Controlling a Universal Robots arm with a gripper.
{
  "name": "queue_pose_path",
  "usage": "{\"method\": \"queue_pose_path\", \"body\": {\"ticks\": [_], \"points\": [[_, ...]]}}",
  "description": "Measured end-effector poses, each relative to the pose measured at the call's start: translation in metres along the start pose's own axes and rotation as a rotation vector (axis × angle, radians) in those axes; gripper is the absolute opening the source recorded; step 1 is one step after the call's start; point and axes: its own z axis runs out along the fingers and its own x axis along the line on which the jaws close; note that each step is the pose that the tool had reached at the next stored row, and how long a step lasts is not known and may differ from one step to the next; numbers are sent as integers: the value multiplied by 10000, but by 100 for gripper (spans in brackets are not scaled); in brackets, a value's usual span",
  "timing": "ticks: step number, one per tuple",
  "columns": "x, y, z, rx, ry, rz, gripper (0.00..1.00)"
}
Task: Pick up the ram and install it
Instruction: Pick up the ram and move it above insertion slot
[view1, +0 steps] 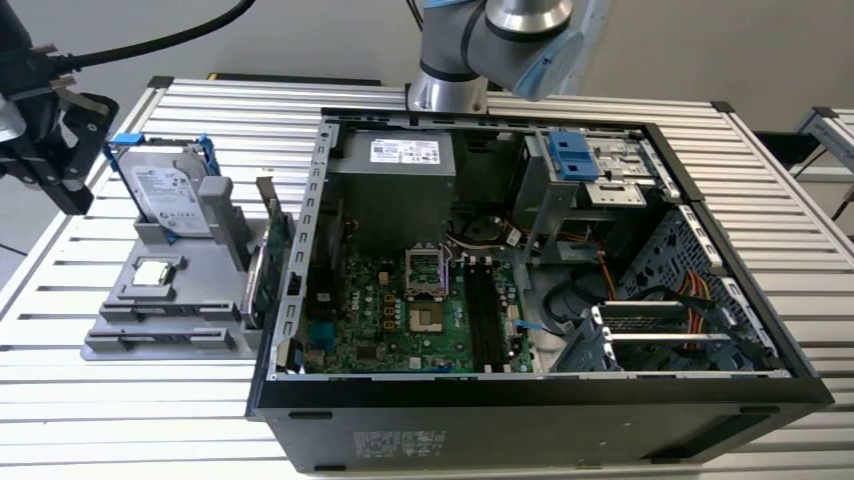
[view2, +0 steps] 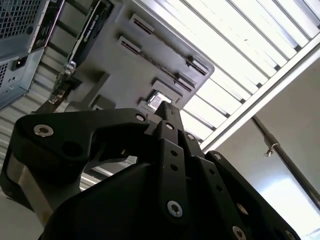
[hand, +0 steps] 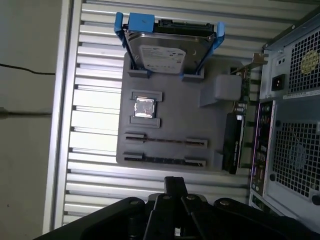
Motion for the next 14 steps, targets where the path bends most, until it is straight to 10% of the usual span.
{"method": "queue_pose_path", "body": {"ticks": [14], "points": [[1, 0, -1, -14, 57, -1178, 0]]}}
